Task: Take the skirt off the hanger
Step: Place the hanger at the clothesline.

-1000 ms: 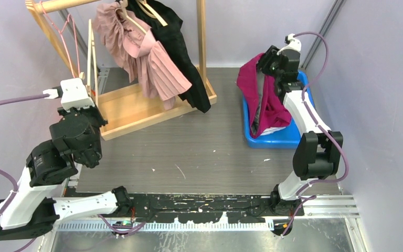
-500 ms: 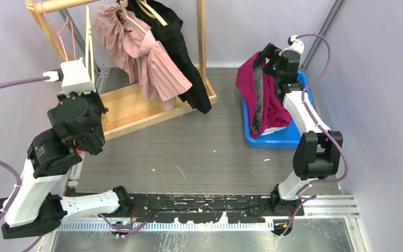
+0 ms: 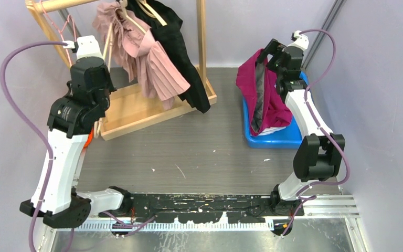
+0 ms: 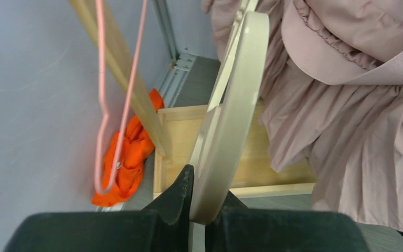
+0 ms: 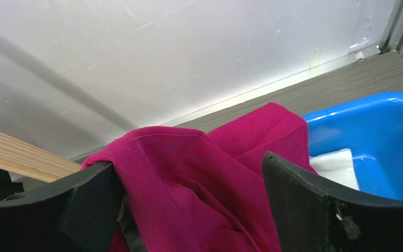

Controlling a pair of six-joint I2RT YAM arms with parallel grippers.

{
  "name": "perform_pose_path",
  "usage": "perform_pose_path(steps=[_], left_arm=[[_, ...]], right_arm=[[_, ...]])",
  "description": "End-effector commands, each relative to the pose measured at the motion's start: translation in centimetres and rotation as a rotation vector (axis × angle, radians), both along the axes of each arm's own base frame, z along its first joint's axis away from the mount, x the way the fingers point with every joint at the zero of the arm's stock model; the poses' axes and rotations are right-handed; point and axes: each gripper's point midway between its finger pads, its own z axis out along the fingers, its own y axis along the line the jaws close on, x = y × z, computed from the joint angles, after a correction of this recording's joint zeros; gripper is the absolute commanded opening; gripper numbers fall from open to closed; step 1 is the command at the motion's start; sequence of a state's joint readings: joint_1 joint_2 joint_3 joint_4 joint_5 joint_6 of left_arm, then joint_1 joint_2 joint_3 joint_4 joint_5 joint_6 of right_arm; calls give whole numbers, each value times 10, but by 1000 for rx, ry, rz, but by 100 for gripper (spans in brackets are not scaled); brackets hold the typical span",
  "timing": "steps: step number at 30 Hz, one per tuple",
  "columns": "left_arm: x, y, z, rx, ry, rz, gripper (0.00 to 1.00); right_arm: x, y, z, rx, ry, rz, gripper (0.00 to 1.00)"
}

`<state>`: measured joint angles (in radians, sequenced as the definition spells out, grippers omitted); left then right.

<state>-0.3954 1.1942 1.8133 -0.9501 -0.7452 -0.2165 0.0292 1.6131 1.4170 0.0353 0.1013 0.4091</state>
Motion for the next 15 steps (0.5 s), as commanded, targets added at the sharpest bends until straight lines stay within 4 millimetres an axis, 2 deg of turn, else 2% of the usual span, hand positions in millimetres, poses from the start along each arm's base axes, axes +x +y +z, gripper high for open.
perform_pose_path(steps=[1, 3, 4, 7, 8, 11, 15], left_arm=[[20, -18, 14, -104, -57, -98, 0], [27, -21, 23, -107, -74, -112, 0], [40, -26, 19, -98, -55, -118, 0], [56, -28, 32, -80, -71, -117, 0], [59, -27, 42, -77, -91, -114, 0], [75, -25, 54, -77, -103, -117, 0], [96, -15, 61, -87, -105, -98, 0]], right_arm=[[-13, -7, 73, -24, -170, -27, 100], [-12, -6, 73, -24, -169, -24, 100], [-11, -6, 73, -23, -169, -22, 100], [-10, -4, 77, -21, -178, -13, 100], [-9, -4, 78, -21, -180, -10, 100], [-9, -2, 83, -20, -191, -1, 100], [-10, -2, 89, -26, -205, 3, 100]])
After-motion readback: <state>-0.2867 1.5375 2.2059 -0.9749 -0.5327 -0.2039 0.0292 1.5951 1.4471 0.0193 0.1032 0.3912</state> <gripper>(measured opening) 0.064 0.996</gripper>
